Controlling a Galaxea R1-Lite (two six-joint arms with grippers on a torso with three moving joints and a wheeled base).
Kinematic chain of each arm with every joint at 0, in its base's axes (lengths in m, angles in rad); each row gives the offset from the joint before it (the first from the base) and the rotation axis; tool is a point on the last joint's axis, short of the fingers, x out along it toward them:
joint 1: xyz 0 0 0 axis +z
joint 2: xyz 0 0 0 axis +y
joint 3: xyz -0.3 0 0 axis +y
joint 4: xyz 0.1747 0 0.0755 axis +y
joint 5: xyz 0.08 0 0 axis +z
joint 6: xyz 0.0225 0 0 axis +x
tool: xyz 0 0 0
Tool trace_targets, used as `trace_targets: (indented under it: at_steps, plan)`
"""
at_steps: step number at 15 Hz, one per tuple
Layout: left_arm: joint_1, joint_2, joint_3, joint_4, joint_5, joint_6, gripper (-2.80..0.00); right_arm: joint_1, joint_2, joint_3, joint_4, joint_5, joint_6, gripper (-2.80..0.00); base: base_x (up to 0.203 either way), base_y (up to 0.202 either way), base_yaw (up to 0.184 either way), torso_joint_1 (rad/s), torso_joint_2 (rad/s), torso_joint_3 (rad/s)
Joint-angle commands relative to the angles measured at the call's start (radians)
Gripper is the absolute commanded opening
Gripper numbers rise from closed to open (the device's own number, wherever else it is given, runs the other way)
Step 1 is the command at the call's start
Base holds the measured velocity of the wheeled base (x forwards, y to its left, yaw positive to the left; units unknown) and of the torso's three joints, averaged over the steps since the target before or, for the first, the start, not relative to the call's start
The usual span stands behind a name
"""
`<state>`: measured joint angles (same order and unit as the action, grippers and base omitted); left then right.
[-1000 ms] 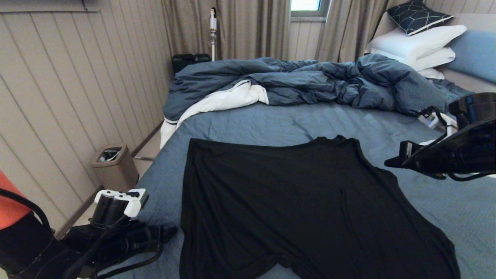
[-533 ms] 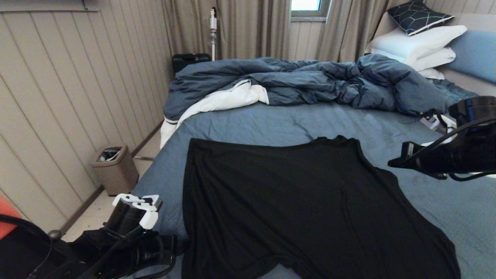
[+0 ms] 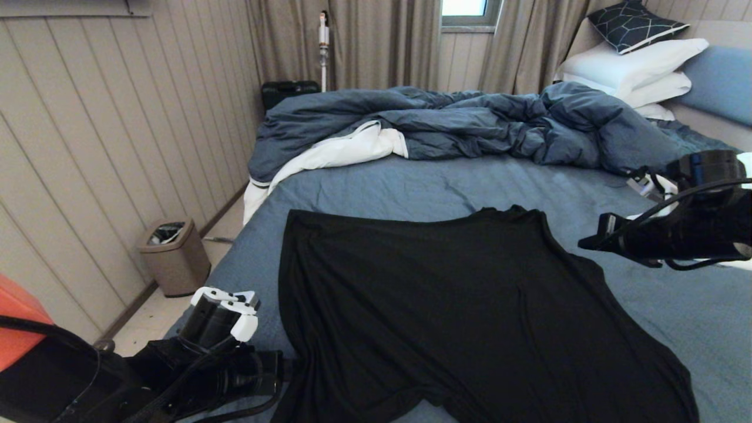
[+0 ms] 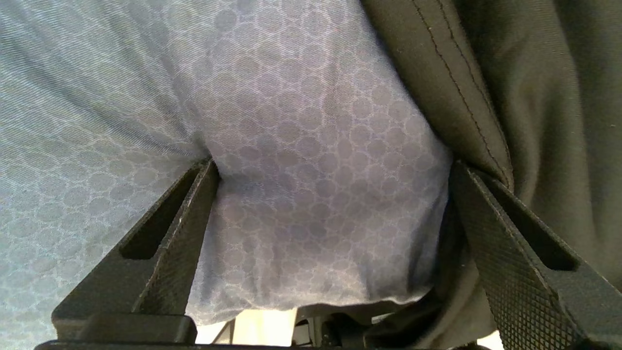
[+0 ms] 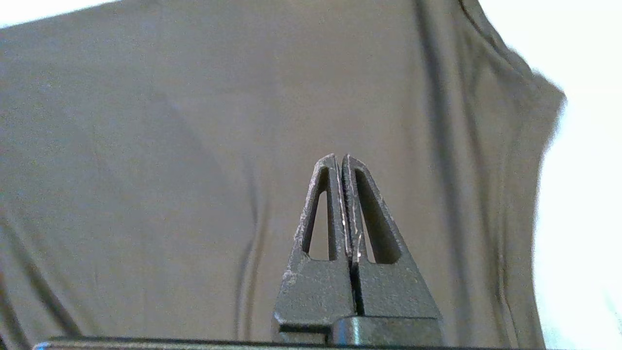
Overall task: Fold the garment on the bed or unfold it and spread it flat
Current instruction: Unford the black T-shirt
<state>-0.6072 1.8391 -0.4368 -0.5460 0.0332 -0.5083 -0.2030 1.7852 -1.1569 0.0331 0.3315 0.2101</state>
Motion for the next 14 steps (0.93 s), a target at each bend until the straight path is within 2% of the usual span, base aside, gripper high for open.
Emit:
trace_targets:
  at_steps: [1, 2, 8, 11, 13, 14]
  plan:
    - [-0.003, 0.022, -0.002, -0.008, -0.004, -0.004, 0.0, 0.001, 0.018, 0.011, -0.018, 0.007, 0.002, -2.8, 0.0, 0.0, 0.0, 0.0, 0.0, 0.0]
    - [-0.01, 0.022, -0.002, -0.008, -0.004, -0.004, -2.8, 0.005, 0.018, 0.017, -0.021, 0.01, 0.002, -2.8, 0.0, 0.0, 0.0, 0.0, 0.0, 0.0]
    - [-0.016, -0.006, -0.008, -0.006, -0.003, -0.009, -2.8, -0.002, 0.013, 0.058, -0.085, 0.04, 0.008, -2.8, 0.0, 0.0, 0.0, 0.0, 0.0, 0.0]
    - [-0.017, -0.107, -0.011, 0.078, -0.012, -0.014, -2.8, -0.004, 0.018, 0.058, -0.085, 0.04, 0.011, -2.8, 0.0, 0.0, 0.0, 0.0, 0.0, 0.0]
    - [-0.016, -0.165, -0.017, 0.133, -0.086, -0.017, -2.8, -0.01, 0.023, 0.06, -0.085, 0.04, 0.012, -2.8, 0.0, 0.0, 0.0, 0.0, 0.0, 0.0]
    - [-0.016, -0.167, -0.019, 0.136, -0.096, -0.019, -2.8, -0.01, 0.025, 0.062, -0.085, 0.04, 0.012, -2.8, 0.0, 0.0, 0.0, 0.0, 0.0, 0.0]
